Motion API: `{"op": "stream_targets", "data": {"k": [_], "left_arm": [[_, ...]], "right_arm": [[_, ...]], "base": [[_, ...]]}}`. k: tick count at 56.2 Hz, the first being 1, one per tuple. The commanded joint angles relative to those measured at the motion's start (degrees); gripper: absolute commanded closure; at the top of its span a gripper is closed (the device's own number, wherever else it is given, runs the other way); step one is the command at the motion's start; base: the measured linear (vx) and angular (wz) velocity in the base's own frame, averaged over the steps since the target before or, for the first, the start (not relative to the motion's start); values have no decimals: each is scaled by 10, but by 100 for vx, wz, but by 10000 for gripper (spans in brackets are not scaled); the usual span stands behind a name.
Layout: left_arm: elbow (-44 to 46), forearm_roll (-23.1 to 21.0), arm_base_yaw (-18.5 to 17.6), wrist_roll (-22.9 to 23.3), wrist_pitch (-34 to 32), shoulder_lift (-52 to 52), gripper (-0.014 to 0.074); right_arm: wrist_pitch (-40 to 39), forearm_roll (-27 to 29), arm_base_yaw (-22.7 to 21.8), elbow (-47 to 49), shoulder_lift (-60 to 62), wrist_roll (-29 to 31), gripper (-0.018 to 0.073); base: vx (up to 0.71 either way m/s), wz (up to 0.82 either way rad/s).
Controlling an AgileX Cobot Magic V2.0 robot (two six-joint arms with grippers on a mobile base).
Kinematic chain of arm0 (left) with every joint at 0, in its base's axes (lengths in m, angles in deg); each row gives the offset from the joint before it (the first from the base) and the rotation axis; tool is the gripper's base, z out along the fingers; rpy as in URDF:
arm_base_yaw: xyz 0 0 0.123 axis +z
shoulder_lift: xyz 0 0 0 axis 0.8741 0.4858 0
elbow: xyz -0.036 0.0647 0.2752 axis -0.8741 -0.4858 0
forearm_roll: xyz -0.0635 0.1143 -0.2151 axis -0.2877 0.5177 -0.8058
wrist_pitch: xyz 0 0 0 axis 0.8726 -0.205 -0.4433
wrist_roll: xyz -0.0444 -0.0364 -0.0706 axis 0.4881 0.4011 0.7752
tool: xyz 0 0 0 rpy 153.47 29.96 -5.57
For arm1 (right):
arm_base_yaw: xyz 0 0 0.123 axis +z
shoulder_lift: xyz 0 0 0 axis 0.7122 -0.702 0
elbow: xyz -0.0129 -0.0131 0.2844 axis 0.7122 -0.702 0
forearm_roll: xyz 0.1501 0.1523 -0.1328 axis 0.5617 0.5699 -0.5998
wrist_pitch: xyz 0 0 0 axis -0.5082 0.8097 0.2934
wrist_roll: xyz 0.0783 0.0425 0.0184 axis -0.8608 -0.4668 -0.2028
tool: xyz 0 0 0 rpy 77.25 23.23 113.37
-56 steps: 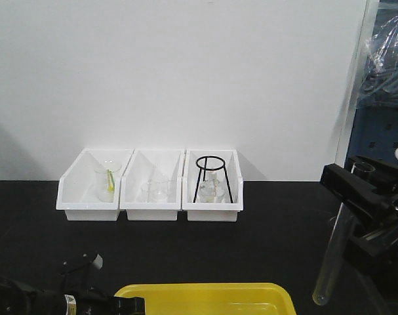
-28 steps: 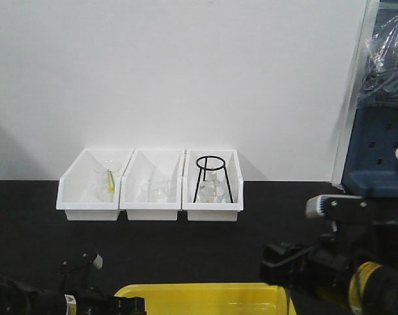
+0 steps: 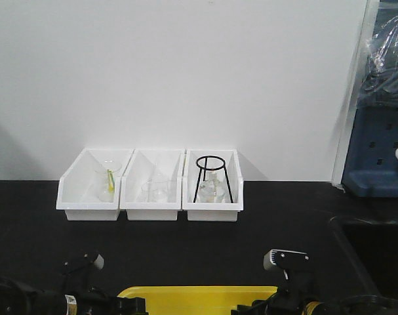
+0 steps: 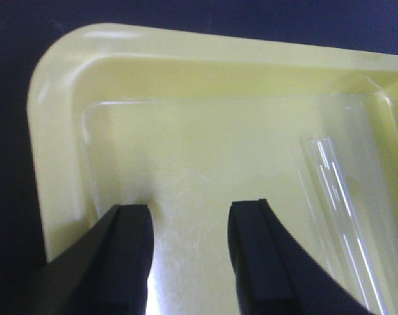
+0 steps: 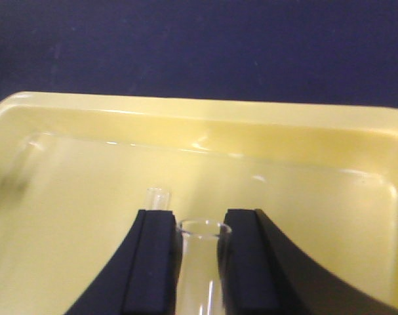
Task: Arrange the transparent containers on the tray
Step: 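Open both grippers to release the tubes in the tray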
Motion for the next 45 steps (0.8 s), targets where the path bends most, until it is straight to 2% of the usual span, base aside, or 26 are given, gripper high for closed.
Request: {"op": "stream_targets", "data": {"k": [1,16,21,27,45], "left_arm": [[18,-16,-4,1,-18,-26,185],[18,-16,-4,1,-30,-26,185],[18,-16,-4,1,-34,-26,185],[18,-16,-4,1,-36,-26,185],[18,-16,-4,1,-45,-26,185]], "right_arm": [[-21,63,-2,13,1,66,570],[-33,283,-2,13,-29,249,552],[-47,336,-2,13,-32,303,525],[-66,371,-2,13,-32,338,466],[-99,377,-2,13,-32,344,170]], "base": [[0,0],[0,0],[0,0],[0,0],[0,0]]}}
